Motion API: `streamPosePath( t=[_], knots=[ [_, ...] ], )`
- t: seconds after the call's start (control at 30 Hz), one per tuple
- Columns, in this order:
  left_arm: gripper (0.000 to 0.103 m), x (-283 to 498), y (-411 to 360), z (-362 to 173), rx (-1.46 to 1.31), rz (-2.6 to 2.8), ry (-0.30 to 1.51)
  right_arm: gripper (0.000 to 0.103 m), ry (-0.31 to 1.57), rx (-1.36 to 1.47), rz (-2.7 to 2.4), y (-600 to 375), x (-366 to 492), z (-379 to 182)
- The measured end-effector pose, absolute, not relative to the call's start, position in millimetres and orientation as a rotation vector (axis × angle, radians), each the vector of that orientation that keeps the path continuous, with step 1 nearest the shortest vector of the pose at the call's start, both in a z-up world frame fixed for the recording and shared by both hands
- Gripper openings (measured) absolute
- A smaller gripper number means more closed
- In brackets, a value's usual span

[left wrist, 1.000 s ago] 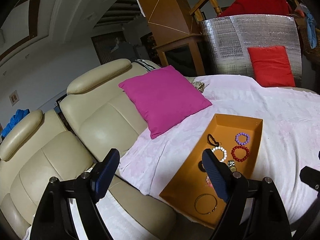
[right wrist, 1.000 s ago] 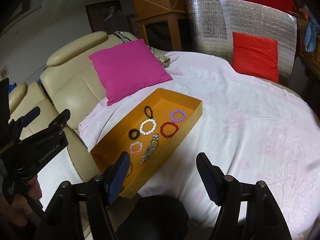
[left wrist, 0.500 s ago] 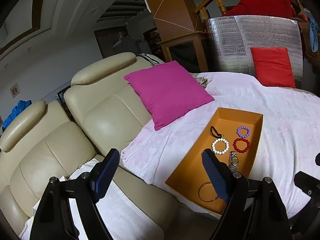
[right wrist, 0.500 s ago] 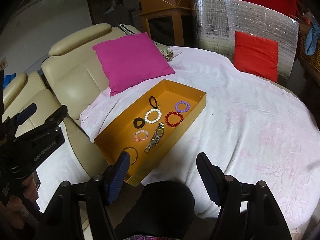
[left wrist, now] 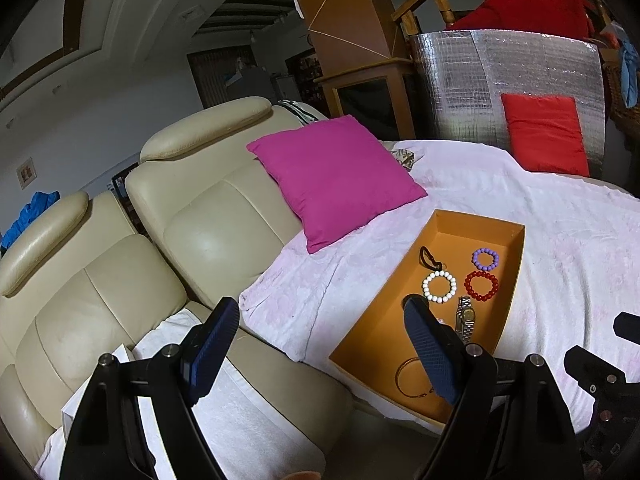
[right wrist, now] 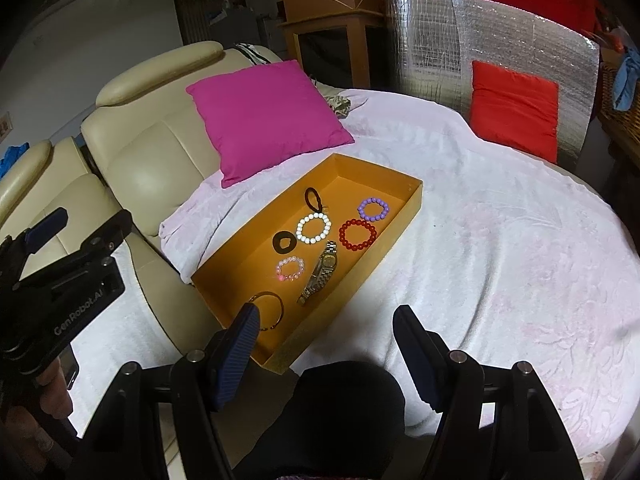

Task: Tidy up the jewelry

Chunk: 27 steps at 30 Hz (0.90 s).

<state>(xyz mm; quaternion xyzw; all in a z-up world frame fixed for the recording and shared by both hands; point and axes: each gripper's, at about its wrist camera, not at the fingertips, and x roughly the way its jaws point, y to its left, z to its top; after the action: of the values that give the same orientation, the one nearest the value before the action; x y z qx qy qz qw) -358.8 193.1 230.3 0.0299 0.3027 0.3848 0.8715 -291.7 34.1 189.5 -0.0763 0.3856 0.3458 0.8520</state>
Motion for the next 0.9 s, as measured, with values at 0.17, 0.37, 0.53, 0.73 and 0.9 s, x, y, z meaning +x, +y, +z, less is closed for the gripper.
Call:
streamPosePath(
  t=[0.17,0.37,0.53,0.73,0.9],
  knots=[
    [0.085,-360,198,228,0.054,0.804,0.637,0.073,0.811,-0.167,0.723,38,-294,189],
    [0.085,-361,202,225,0.049,0.803,0.643,0.073,0.811,-0.178,0.728,43,-294,190],
    [0.085,-362,204,224,0.046,0.803,0.645,0.073,0.814,-0.186,0.733,47,-295,189],
    [0.085,-363,205,222,0.046,0.803,0.647,0.073,0.813,-0.174,0.726,46,-294,188],
    [0.085,-363,206,222,0.047,0.802,0.65,0.073,0.827,-0.162,0.721,45,-290,186]
  ],
)
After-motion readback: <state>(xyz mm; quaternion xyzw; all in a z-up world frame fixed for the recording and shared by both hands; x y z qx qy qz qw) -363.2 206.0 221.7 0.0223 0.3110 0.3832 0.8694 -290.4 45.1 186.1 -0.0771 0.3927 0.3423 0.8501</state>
